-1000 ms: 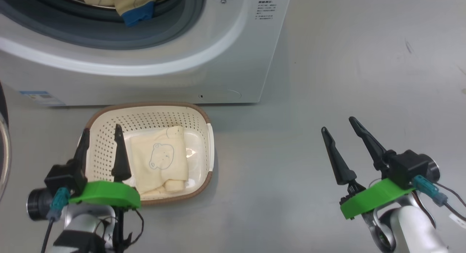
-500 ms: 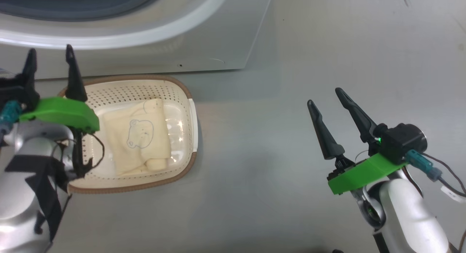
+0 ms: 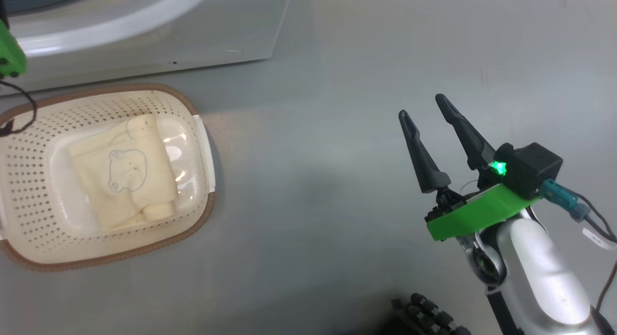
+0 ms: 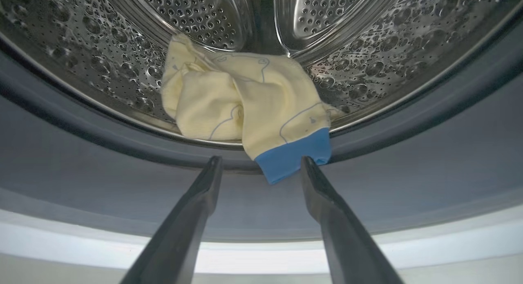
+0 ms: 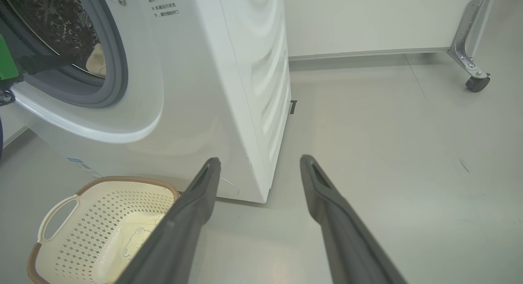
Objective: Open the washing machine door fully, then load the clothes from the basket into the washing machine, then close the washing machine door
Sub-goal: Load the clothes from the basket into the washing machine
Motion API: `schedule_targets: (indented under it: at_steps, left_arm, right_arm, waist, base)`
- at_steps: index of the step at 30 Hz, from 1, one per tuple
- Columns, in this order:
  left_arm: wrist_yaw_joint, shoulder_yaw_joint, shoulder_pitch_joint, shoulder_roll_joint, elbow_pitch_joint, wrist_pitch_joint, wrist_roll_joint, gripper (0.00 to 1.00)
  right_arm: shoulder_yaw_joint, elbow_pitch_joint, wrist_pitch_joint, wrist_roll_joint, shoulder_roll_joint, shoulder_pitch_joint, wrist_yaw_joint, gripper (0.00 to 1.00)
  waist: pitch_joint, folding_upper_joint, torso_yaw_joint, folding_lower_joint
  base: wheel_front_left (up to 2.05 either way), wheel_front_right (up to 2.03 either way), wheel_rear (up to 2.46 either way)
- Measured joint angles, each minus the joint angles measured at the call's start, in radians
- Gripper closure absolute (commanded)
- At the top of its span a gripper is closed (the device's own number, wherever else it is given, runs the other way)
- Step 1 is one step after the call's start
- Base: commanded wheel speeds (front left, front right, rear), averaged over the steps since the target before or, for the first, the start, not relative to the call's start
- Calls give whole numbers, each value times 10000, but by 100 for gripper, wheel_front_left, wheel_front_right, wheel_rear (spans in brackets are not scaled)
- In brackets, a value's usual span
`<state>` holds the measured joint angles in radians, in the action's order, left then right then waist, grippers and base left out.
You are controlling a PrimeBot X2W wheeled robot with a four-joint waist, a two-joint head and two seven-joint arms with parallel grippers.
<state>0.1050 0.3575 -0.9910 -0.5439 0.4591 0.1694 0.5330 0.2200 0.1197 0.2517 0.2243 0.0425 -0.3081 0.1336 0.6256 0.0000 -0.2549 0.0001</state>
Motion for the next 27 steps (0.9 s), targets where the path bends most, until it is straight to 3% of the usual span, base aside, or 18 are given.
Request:
schedule_targets:
  at_steps: [13, 26, 27]
  left_arm:
    - [-786, -15, -1989, -901, 646, 2109, 261, 0]
    - [-782, 4, -3236, -1300, 1572, 4082, 656, 0]
    - [-780, 12, -3335, -1310, 1599, 4138, 654, 13]
  right_arm:
    - [332, -121, 4, 575, -2, -220, 0, 0]
    - [571, -173, 4, 932, -4, -368, 0, 0]
    - [591, -173, 4, 940, -4, -389, 0, 0]
  waist:
    - [831, 0, -786, 0]
    - [1431, 0, -1350, 0]
    - [1458, 0, -1365, 0]
  base:
    - [0, 0, 0]
    - [0, 0, 0]
    - [0, 0, 0]
